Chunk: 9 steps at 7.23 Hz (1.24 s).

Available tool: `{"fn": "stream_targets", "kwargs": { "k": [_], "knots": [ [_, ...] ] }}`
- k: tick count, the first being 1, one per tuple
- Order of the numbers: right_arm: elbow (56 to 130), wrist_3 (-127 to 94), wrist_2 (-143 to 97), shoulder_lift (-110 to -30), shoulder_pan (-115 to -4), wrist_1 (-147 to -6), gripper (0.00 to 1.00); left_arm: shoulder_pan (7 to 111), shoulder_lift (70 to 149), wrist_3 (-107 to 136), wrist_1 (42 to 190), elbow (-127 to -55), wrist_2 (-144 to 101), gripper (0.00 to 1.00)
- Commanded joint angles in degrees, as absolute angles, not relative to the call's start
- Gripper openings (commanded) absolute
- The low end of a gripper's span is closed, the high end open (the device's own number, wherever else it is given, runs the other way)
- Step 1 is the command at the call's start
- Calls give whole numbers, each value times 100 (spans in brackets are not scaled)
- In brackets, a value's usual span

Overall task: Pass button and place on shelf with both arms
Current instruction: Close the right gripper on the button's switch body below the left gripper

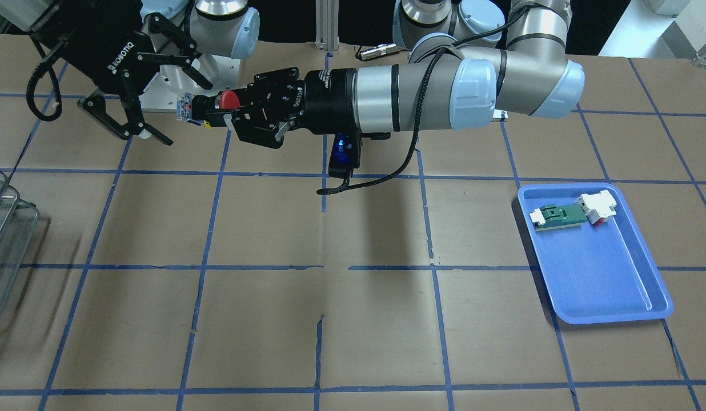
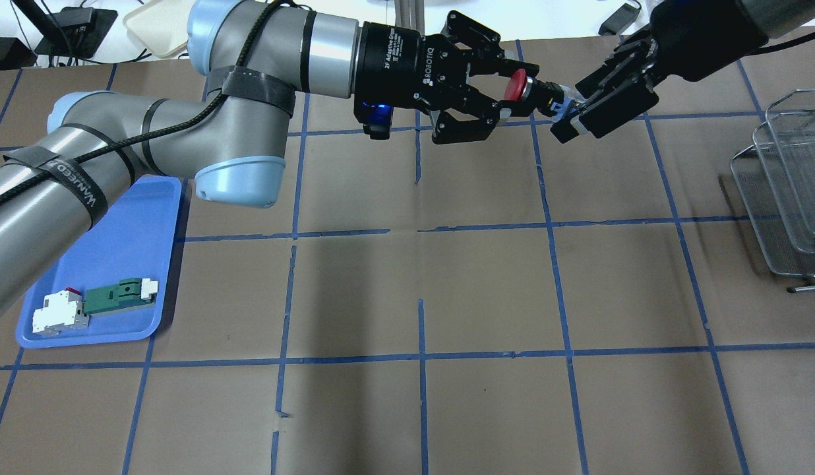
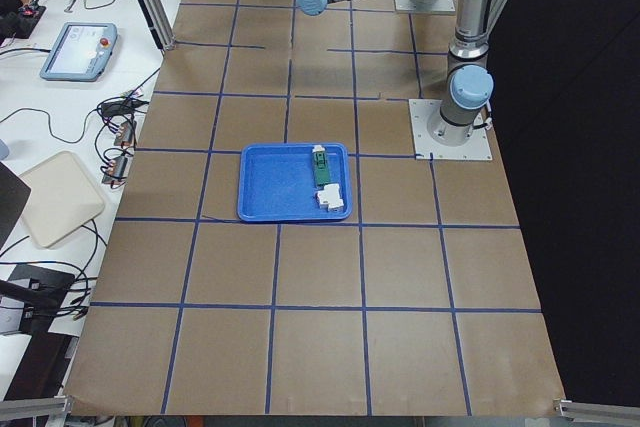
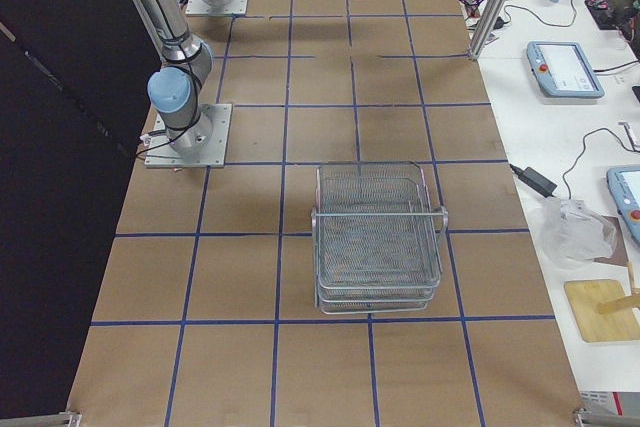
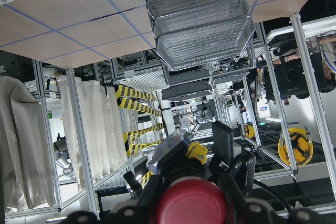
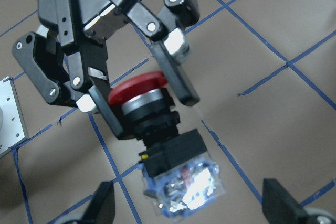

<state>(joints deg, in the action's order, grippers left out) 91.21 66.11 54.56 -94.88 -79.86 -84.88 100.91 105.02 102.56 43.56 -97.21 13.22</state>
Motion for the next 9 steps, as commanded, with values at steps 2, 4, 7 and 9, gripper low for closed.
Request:
{"fn": "stream_targets", "kwargs": {
  "k": [2,4,7,9],
  "knots": [
    [9062,6486,5458,-9492,-8156,-8508,100,10090,10547,10327,4228,-9677,1353,0],
    [9053,6486,5458,-9483,-8156,-8508,88,10090,10529,10327,4228,-9677,1362,0],
    [9053,6548,5458,-9457,-8156,-8770,0,10090,10441,10362,4193,-9712,1362,0],
    [9061,6557,5449,-9448,-8156,-8771,0,10090,10459,10354,4192,-9686,1380,37]
  ]
}}
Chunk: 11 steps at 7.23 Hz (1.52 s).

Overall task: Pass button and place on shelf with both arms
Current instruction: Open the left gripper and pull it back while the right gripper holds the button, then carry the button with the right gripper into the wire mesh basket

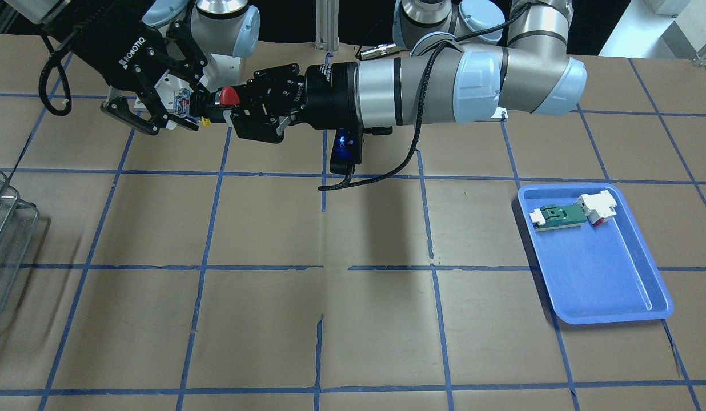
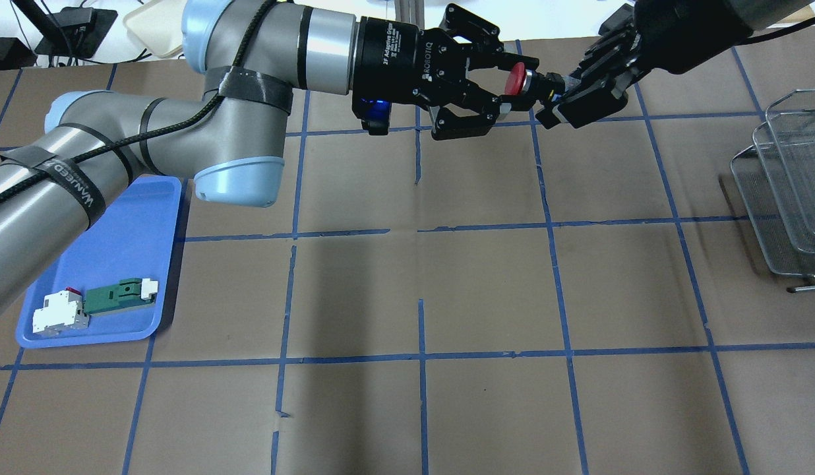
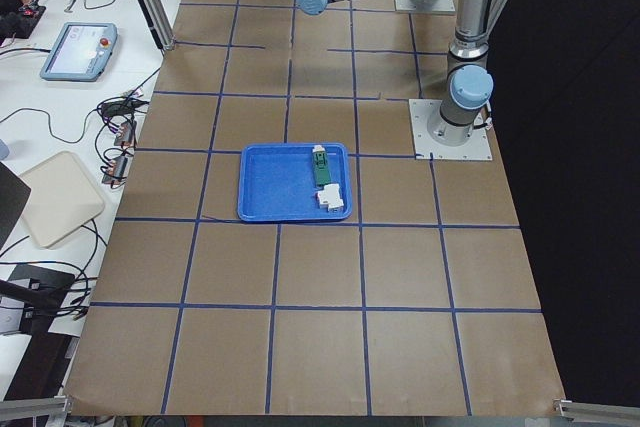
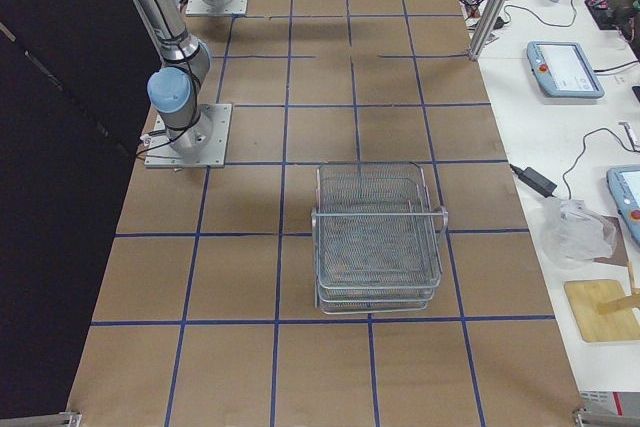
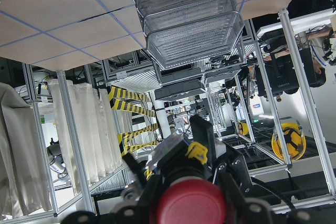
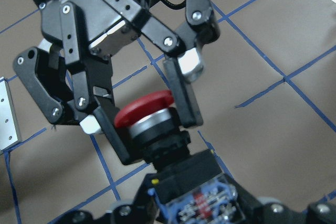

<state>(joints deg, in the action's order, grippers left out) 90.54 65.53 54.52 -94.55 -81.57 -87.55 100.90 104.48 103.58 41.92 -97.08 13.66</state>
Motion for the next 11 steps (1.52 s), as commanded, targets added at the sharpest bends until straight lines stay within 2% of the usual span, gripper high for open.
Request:
{"fn": "stream_targets", "kwargs": {
  "k": [1,4,7,9,11],
  "knots": [
    [9062,6539,5449,-9448,-8156,-8771,0,10072,10459,10275,4175,-9642,1432,99],
    [9070,6522,5449,-9448,-8156,-8771,0,10011,10380,10135,3964,-9563,1633,100],
    [9096,6443,5649,-9291,-8008,-8807,0,9923,10485,8862,3999,-9185,3457,100],
    [9053,6416,6912,-8879,-7194,-8815,0,9835,10380,7278,4775,-9150,4249,100],
    [9052,6460,8001,-8370,-6350,-9724,0,9914,10231,5763,5157,-9202,5219,100]
  ]
}}
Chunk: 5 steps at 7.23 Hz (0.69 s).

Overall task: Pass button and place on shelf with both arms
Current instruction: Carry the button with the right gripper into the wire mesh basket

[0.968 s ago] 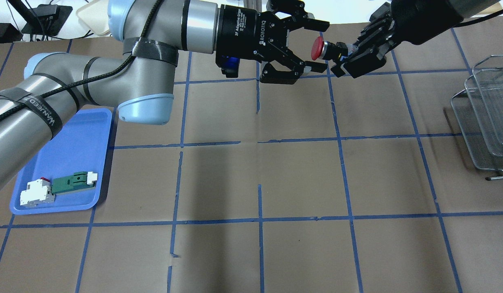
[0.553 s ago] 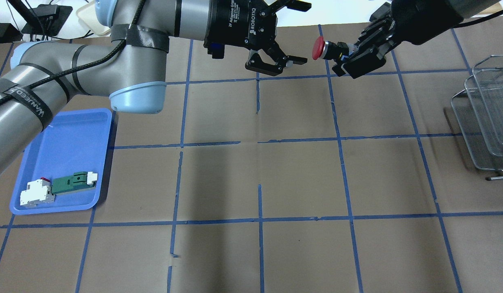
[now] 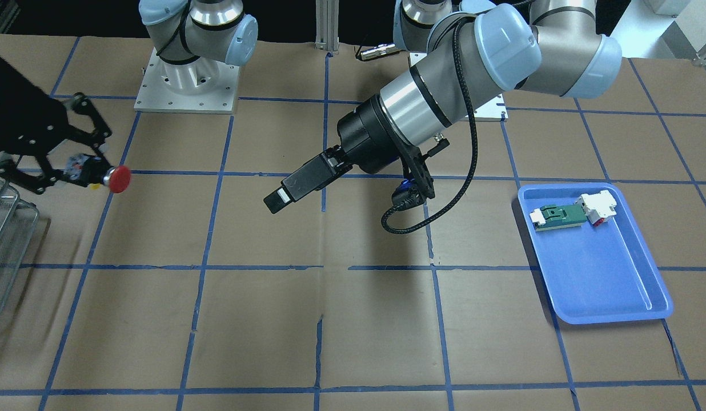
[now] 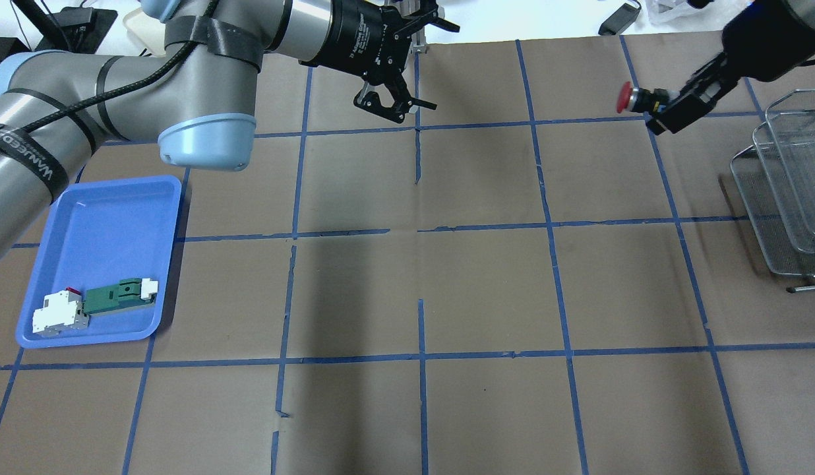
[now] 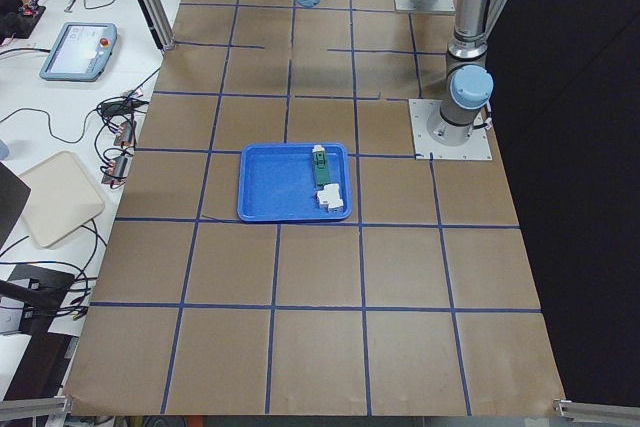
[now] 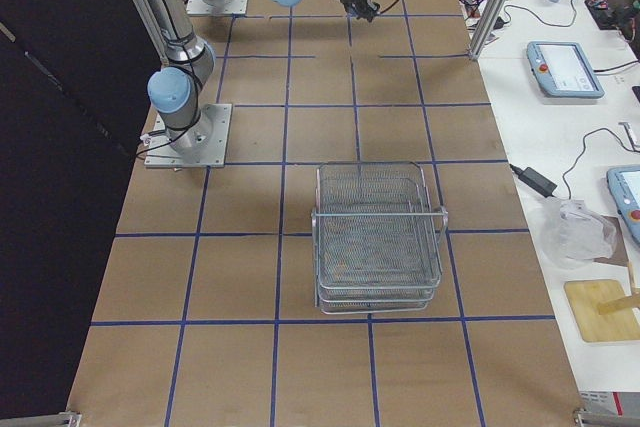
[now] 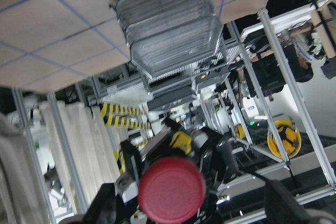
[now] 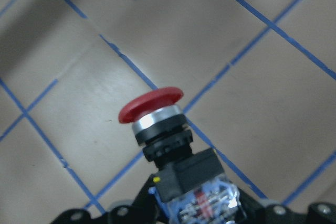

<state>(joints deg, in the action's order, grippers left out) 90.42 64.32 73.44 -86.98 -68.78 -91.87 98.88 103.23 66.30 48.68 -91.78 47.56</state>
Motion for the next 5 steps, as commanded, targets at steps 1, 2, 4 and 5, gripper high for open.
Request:
{"fn": "stream_targets", "kwargs": {
  "k": [1,2,4,5],
  "knots": [
    [9053,6617,8364,-7984,-5771,-10025,0,9914,10117,4895,5733,-9150,5778,100],
    [9018,6923,8559,-7632,-5218,-10576,0,9914,9925,3721,6548,-9080,6192,100],
    [8939,7066,8964,-7340,-4914,-11003,0,9827,9581,1592,8053,-8835,7455,100],
    [8938,7066,8982,-7252,-4878,-11126,0,9704,9502,825,8477,-8729,7897,100]
  ]
}}
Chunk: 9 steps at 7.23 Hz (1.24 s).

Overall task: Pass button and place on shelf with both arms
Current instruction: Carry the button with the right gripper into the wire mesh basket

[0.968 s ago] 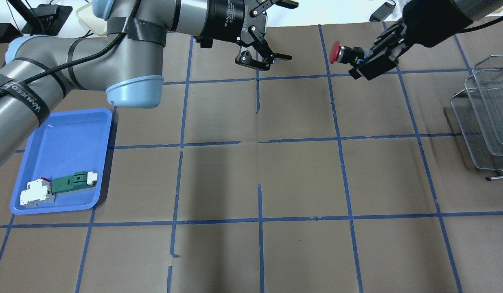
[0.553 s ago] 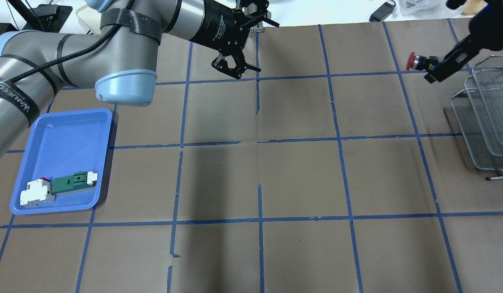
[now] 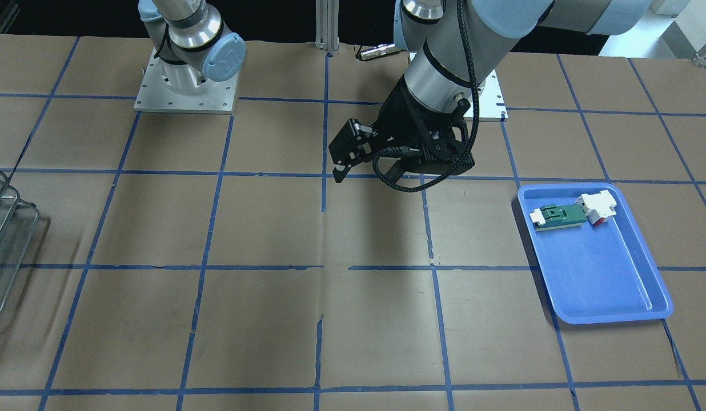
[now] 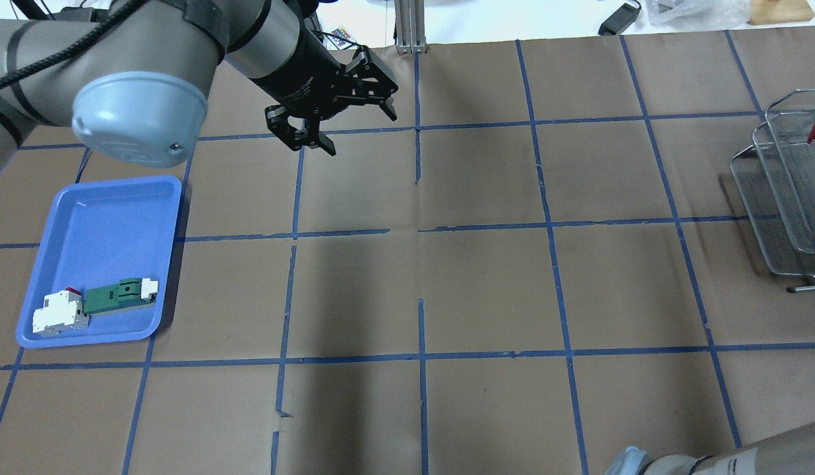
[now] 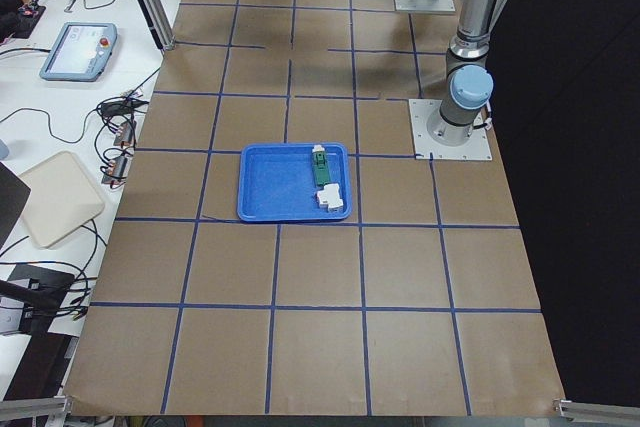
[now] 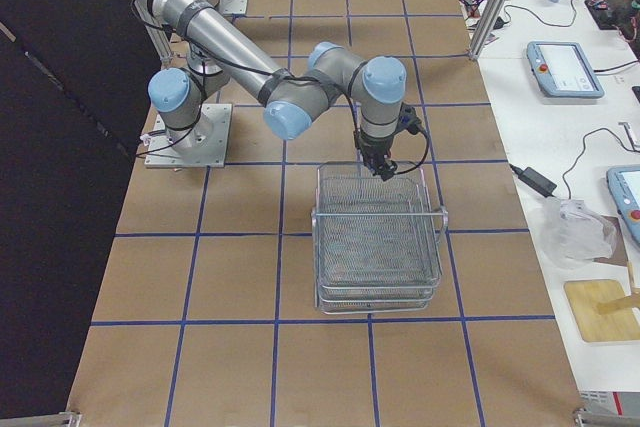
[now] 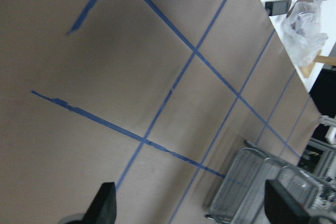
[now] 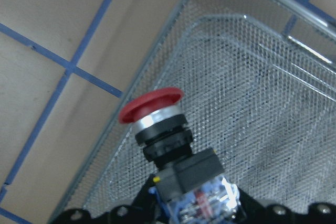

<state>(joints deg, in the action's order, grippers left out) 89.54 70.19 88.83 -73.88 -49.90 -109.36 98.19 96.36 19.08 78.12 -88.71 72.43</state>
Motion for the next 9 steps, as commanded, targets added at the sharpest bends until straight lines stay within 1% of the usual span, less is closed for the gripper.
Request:
{"fn": "stream_targets", "kwargs": {
  "k": [1,2,3,4,5,7,9],
  "knots": [
    [8956,7040,8982,-7225,-4852,-11136,3,9555,9370,104,8777,-8728,8354,100],
    [8956,7040,8982,-7172,-4852,-11223,18,9415,9239,-182,9050,-8728,8724,100],
    [8956,7057,8982,-7120,-4825,-11302,52,9239,9176,-750,9096,-8736,8928,100],
    [8965,7049,9000,-7119,-4790,-11294,86,9194,9158,-817,9097,-8745,8964,100],
    [8956,6971,9052,-7215,-4790,-11207,100,9193,9123,-809,9097,-8789,8965,100],
    [9017,6298,9255,-7626,-4964,-10945,100,9193,9105,-791,9088,-8850,8904,100],
    [9035,4720,9394,-8302,-5953,-9971,100,9193,9105,-747,9088,-8851,8895,100]
  ]
}}
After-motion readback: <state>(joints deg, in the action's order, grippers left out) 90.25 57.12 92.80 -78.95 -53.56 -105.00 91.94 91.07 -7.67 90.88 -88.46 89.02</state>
